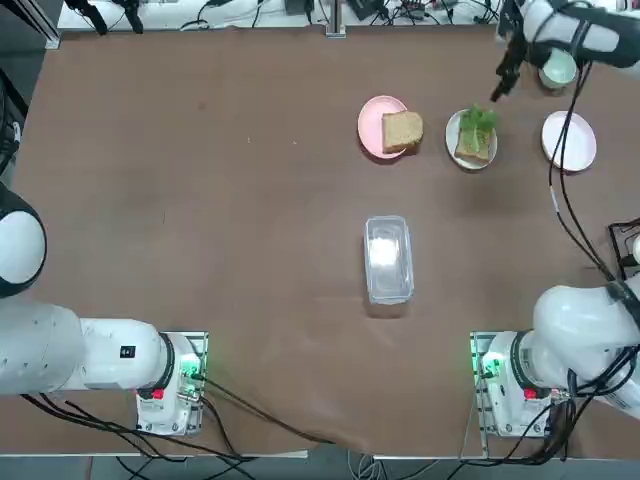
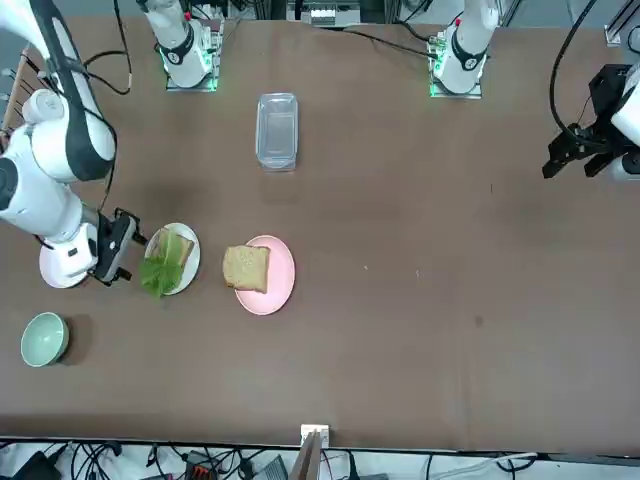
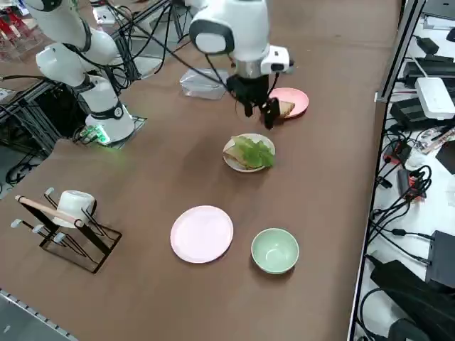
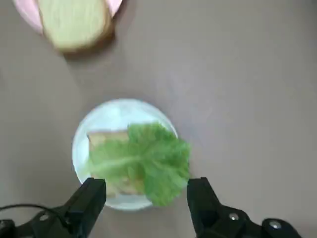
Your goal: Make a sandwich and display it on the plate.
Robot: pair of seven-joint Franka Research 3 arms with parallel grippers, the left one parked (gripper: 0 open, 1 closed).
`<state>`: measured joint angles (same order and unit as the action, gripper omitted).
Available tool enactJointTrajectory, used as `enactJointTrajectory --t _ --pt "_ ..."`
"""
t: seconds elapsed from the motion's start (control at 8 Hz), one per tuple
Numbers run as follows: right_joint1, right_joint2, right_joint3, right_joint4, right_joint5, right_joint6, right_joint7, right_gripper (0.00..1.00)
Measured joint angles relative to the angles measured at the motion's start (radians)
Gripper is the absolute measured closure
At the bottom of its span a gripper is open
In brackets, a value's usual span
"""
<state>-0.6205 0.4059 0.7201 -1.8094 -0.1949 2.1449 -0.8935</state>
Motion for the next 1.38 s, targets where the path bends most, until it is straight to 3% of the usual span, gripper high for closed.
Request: enactJointTrajectory --t 0.25,0.5,1.0,1.38 --pt "0.088 0.022 0.004 0.004 0.046 0.001 0.317 0.0" --pt "0.145 0.09 0.002 -0.001 0.184 0.079 0.475 0.0" --pt "0.145 0.28 -0.015 -0.005 0.343 0.218 0.511 0.0" --pt "0.142 0.335 -0.015 0.001 0.455 0.234 0.55 0.01"
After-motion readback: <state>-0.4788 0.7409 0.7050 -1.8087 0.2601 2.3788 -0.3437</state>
